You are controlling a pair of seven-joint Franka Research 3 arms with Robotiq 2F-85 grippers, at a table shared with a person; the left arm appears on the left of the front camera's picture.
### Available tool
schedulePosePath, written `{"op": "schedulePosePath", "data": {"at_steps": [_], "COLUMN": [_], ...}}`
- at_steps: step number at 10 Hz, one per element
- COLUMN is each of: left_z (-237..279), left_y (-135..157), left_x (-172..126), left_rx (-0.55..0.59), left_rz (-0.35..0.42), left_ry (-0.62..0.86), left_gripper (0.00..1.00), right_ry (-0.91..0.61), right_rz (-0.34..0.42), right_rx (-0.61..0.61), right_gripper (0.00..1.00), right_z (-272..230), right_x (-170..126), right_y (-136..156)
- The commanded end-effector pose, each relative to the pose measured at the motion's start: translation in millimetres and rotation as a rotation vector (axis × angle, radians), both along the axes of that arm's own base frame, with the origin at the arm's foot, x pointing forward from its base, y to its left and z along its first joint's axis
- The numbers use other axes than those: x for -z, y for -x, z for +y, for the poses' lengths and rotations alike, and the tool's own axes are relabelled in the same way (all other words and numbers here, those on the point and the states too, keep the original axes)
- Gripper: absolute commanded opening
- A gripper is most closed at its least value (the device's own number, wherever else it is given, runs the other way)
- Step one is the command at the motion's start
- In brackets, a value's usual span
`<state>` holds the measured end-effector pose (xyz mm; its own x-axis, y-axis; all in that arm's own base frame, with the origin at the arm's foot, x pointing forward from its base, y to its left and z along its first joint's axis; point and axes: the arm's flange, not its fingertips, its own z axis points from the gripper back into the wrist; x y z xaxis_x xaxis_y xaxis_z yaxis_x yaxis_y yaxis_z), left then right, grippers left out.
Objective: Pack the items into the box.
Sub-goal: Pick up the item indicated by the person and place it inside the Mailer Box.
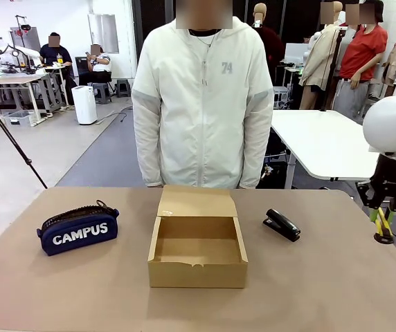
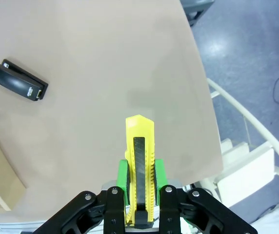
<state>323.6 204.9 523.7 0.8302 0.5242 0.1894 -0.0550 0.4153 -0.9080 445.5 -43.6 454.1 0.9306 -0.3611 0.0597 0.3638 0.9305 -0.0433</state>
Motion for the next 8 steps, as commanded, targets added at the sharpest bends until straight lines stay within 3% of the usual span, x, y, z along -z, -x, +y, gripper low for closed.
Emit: {"op": "schedulePosePath", "data": {"at_steps": [1, 3, 4, 6, 8], "left_z": [0.7, 0.7, 0.7, 0.7, 0.7], "left_y": [1.0, 1.0, 1.0, 1.0, 1.0], "left_x": [-0.7, -0.7, -0.7, -0.7, -0.7], "left_rx": [0.009, 0.009, 0.009, 0.009, 0.009], "left_rz": [-0.005, -0.005, -0.005, -0.005, -0.005], "left_ry": [-0.008, -0.008, -0.008, -0.008, -0.008], "left_gripper": [1.0, 1.0, 1.0, 1.0, 1.0], "right_ry": [0.001, 0.045, 0.041, 0.021, 0.022], "right_rz": [-0.012, -0.092, -0.125, -0.162, -0.141], "right_rx": [0.001, -0.168, -0.328, -0.681, -1.148], "right_gripper": [0.0, 0.0, 0.0, 0.0, 0.0], "right_z": [-0.3, 60.2, 103.6, 202.8, 304.6], "right_x": [-5.9, -25.1, -35.0, -45.6, -41.2], "right_y": [2.7, -22.6, -36.4, -54.4, -46.6]}}
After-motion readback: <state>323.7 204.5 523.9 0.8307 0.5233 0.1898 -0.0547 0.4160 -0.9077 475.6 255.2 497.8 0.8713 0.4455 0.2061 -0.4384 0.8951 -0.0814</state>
